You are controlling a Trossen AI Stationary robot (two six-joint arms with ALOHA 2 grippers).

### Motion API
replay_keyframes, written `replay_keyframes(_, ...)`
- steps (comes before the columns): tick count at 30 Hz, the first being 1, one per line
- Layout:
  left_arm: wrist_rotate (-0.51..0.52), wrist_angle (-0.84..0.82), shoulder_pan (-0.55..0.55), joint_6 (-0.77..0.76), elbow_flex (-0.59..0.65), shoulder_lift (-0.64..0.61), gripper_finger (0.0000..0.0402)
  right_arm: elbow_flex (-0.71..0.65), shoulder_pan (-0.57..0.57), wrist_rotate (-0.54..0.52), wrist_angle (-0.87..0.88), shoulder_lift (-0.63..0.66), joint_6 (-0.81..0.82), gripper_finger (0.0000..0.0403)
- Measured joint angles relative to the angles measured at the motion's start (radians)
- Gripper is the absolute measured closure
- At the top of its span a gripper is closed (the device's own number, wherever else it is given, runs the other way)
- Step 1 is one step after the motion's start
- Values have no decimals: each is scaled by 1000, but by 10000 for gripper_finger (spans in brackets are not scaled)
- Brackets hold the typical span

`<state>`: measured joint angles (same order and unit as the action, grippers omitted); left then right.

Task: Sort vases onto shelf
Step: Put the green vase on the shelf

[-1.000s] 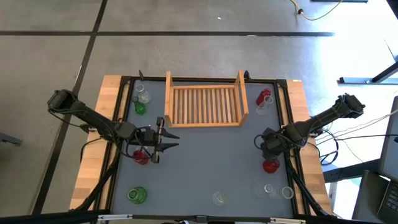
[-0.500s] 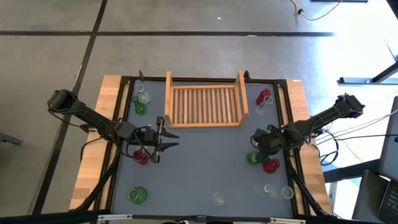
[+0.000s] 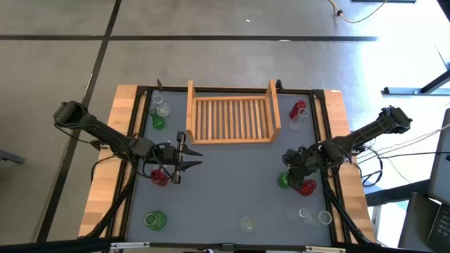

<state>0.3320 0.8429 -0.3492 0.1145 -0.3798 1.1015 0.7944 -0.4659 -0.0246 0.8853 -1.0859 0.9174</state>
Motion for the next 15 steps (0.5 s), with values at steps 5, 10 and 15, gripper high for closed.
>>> replay_keyframes(5,0,0,0,-1,0,0,299,-8,0,13,4,-44,-10,179)
replay_keyframes(10,0,0,0,-6,0,0,299,-37,0,24,1,-87,-8,142)
replay_keyframes(15,0,0,0,-6,0,0,298,-39,0,50,-6,-114,-16,136)
